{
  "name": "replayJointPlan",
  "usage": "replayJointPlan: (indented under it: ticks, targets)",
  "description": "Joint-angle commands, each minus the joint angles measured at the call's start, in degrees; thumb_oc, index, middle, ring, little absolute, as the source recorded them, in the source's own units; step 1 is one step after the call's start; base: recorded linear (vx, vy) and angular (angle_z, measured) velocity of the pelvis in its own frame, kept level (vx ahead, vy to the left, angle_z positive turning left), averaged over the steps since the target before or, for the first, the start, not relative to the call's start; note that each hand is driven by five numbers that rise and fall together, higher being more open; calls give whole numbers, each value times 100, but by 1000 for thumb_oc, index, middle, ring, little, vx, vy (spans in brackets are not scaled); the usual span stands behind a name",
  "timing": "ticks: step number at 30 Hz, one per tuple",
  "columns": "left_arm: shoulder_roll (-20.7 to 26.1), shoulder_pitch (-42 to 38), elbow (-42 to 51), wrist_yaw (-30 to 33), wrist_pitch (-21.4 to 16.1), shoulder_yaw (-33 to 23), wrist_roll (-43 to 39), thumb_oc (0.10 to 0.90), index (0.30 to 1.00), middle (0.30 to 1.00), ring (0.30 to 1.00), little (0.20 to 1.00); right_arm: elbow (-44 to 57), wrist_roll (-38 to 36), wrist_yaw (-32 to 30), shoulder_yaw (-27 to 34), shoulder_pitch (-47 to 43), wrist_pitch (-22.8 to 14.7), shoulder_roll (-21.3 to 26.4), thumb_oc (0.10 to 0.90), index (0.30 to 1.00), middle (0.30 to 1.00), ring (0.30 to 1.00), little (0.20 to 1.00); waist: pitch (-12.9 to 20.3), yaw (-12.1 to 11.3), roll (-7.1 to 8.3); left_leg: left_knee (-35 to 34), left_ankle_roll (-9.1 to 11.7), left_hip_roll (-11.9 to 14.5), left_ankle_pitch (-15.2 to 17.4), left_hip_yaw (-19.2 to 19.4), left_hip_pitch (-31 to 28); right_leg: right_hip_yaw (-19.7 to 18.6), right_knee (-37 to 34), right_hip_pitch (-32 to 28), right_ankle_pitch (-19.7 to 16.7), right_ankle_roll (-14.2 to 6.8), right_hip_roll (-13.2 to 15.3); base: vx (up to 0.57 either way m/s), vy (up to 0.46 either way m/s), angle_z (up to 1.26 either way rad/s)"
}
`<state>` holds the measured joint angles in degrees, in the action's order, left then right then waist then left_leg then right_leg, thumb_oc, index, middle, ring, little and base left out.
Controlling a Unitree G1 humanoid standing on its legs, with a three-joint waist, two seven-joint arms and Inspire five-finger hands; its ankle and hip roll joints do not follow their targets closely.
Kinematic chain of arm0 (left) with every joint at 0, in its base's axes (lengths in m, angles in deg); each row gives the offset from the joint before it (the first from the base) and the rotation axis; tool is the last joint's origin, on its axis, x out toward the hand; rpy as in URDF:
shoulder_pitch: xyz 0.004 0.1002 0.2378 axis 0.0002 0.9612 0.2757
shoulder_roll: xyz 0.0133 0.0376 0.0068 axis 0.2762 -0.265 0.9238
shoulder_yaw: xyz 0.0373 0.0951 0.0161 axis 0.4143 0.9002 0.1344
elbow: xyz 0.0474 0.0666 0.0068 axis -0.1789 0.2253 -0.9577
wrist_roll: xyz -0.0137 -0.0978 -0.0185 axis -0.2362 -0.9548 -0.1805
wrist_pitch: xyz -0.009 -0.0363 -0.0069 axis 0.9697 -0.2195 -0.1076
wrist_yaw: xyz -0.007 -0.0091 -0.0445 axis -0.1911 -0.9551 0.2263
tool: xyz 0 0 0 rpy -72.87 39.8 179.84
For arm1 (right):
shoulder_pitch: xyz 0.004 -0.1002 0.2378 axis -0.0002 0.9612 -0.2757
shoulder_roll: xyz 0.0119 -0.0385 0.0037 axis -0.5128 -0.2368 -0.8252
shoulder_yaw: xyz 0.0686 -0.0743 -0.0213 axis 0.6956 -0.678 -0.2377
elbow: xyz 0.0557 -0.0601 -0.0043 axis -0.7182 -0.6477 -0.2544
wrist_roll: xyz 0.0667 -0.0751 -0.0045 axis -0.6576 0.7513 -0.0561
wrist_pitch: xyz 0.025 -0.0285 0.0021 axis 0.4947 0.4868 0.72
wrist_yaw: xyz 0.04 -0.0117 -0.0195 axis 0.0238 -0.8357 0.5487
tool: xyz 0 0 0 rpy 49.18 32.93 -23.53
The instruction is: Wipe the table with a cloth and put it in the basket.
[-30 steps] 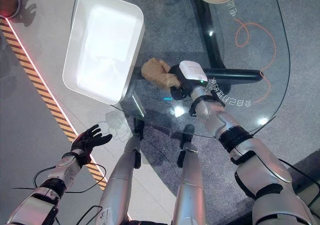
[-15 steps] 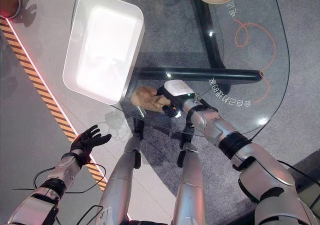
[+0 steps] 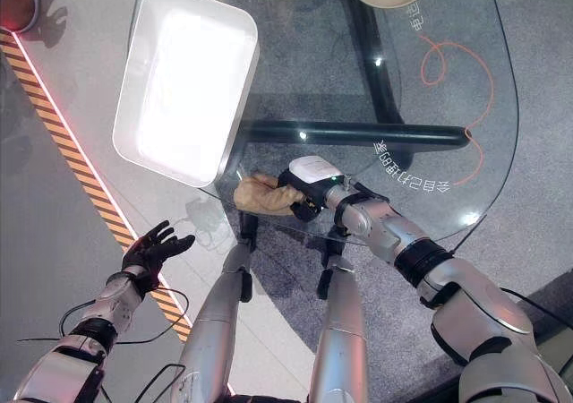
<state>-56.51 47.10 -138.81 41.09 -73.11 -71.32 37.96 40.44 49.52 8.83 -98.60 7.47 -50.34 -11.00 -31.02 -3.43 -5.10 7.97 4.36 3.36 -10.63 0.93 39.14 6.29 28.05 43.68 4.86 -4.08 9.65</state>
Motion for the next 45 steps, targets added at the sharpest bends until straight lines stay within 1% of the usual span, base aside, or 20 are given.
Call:
replayJointPlan:
  ticks: [1, 5, 9, 10, 12, 13, 14, 15, 17, 18, 20, 23, 24, 25, 28, 32, 37, 39, 43, 45]
  targets:
    - [299, 30, -244, 160, -232, -193, -71, 800, 900, 900, 900, 900, 499, 12, -308, 60, 122, -251, -149, 100, 300, 300, 300, 200, 122, -41, 184, 768, -114, -291, 777, 69, 94, 563, -698, -206, -420, -91, 18, 0, 0, 0]
    - [248, 47, -157, 308, -346, -205, -40, 800, 900, 900, 900, 900, 350, 70, -427, 185, 82, -231, -233, 100, 300, 300, 300, 200, 122, -64, 178, 757, -117, -294, 773, 56, 69, 570, -700, -235, -423, -90, 15, 0, 0, 0]
    - [237, 17, 23, 720, -629, -290, -30, 800, 900, 900, 900, 900, 259, -98, -595, 355, 22, -71, -329, 100, 300, 300, 300, 200, 122, -93, 172, 769, -131, -304, 784, 25, 23, 568, -663, -264, -415, -81, 19, 0, 0, 0]
    - [240, 15, 31, 747, -639, -301, -32, 800, 900, 900, 900, 900, 255, -118, -617, 364, 18, -55, -335, 100, 300, 300, 300, 200, 122, -95, 172, 771, -131, -302, 785, 25, 20, 567, -660, -266, -413, -79, 19, 11, 0, 3]
    - [265, -21, 140, 1090, -907, -376, 3, 800, 900, 900, 900, 900, 226, -520, -867, 489, 15, 118, -383, 100, 300, 300, 300, 200, 122, -102, 165, 773, -134, -303, 787, 14, -13, 555, -642, -291, -399, -61, 15, 0, 0, 0]
    - [275, -26, 185, 1173, -938, -406, 18, 800, 900, 900, 900, 900, 202, -608, -947, 553, 29, 117, -405, 100, 300, 300, 300, 200, 122, -105, 159, 784, -133, -298, 791, 11, -11, 550, -624, -285, -393, -59, 16, 0, 0, 0]
    - [301, -44, 279, 1498, -1110, -507, 42, 800, 900, 900, 900, 900, 156, -880, -1150, 741, 27, 149, -454, 100, 300, 300, 300, 200, 122, -115, 151, 805, -131, -297, 799, 3, -16, 543, -587, -283, -380, -54, 17, 0, 0, 0]
    - [314, -52, 314, 1596, -1165, -535, 11, 800, 900, 900, 900, 900, 156, -989, -1243, 797, 27, 158, -460, 100, 300, 300, 300, 200, 122, -117, 150, 806, -130, -297, 799, 2, -15, 542, -581, -279, -378, -53, 17, 0, 0, 0]
    - [379, -108, 476, 1947, -1305, -739, -14, 800, 900, 900, 900, 900, 136, -1277, -1560, 1116, 10, 196, -566, 100, 300, 300, 300, 200, 122, -135, 151, 818, -128, -288, 799, -4, 0, 549, -536, -266, -354, -45, 15, 0, 0, 0]
    - [382, -111, 485, 1961, -1308, -750, -18, 800, 900, 900, 900, 900, 135, -1285, -1576, 1131, 7, 206, -574, 100, 300, 300, 300, 200, 122, -136, 152, 818, -128, -287, 798, -4, 0, 549, -533, -265, -353, -45, 14, 0, 0, 0]
    - [439, -174, 730, 2277, -1555, -955, -19, 800, 900, 900, 900, 900, 150, -1528, -1965, 1447, -23, 226, -719, 100, 300, 300, 300, 200, 122, -153, 149, 821, -123, -273, 797, -22, 11, 539, -492, -252, -335, -36, -2, 0, 0, 0]
    - [466, -217, 903, 2398, -1609, -1042, -51, 800, 900, 900, 900, 900, 203, -1633, -2112, 1626, -26, 216, -772, 100, 300, 300, 300, 200, 122, -153, 150, 821, -122, -264, 797, -21, 14, 527, -475, -245, -326, -31, -14, 0, 0, 0]
    - [485, -272, 1131, 2528, -1770, -1134, -123, 800, 900, 900, 900, 900, 317, -1683, -2281, 1827, -14, 231, -835, 100, 300, 300, 300, 200, 122, -148, 152, 807, -126, -259, 795, -13, 27, 519, -476, -229, -325, -23, -30, 0, 0, 0]
    - [487, -276, 1156, 2528, -1801, -1147, -137, 800, 900, 900, 900, 900, 330, -1700, -2305, 1845, -12, 234, -840, 100, 300, 300, 300, 200, 122, -149, 153, 802, -127, -258, 793, -12, 27, 520, -480, -229, -326, -22, -31, 0, 0, 0]
    - [504, -274, 1539, 2452, -2080, -1292, -310, 800, 900, 900, 900, 900, 594, -1661, -2509, 2124, 102, 211, -869, 100, 300, 300, 300, 200, 122, -138, 150, 808, -138, -259, 809, -5, 56, 504, -457, -198, -309, -12, -48, 0, 0, 0]
    - [513, -294, 1945, 2423, -2248, -1409, -417, 800, 900, 900, 900, 900, 914, -1488, -2642, 2338, 254, 187, -816, 100, 300, 300, 300, 200, 122, -113, 150, 810, -148, -261, 821, 12, 88, 496, -450, -175, -292, -4, -54, 0, 0, 0]
    - [471, -245, 2431, 2327, -2473, -1488, -463, 800, 900, 900, 900, 900, 1362, -1335, -2820, 2650, 432, 55, -798, 100, 300, 300, 300, 200, 122, -86, 176, 825, -161, -249, 845, 16, 118, 483, -439, -158, -279, -8, -66, 0, 0, 0]
    - [409, -232, 2725, 2150, -2580, -1527, -529, 800, 900, 900, 900, 900, 1663, -1226, -2893, 2829, 530, -19, -858, 100, 300, 300, 300, 200, 122, -68, 201, 821, -164, -237, 855, 31, 112, 480, -457, -181, -275, -14, -76, 0, 0, 0]
    - [278, -221, 3209, 1881, -2606, -1504, -475, 800, 900, 900, 900, 900, 2059, -1072, -2892, 3053, 684, -138, -908, 100, 300, 300, 300, 200, 122, -49, 219, 819, -169, -234, 869, 45, 95, 474, -471, -208, -277, -30, -75, 0, 0, 0]
    - [167, -194, 3478, 1574, -2574, -1488, -555, 800, 900, 900, 900, 900, 2325, -961, -2854, 3165, 774, -161, -961, 100, 300, 300, 300, 200, 122, -39, 215, 816, -175, -232, 869, 52, 101, 466, -462, -194, -288, -42, -74, 0, 0, 0]
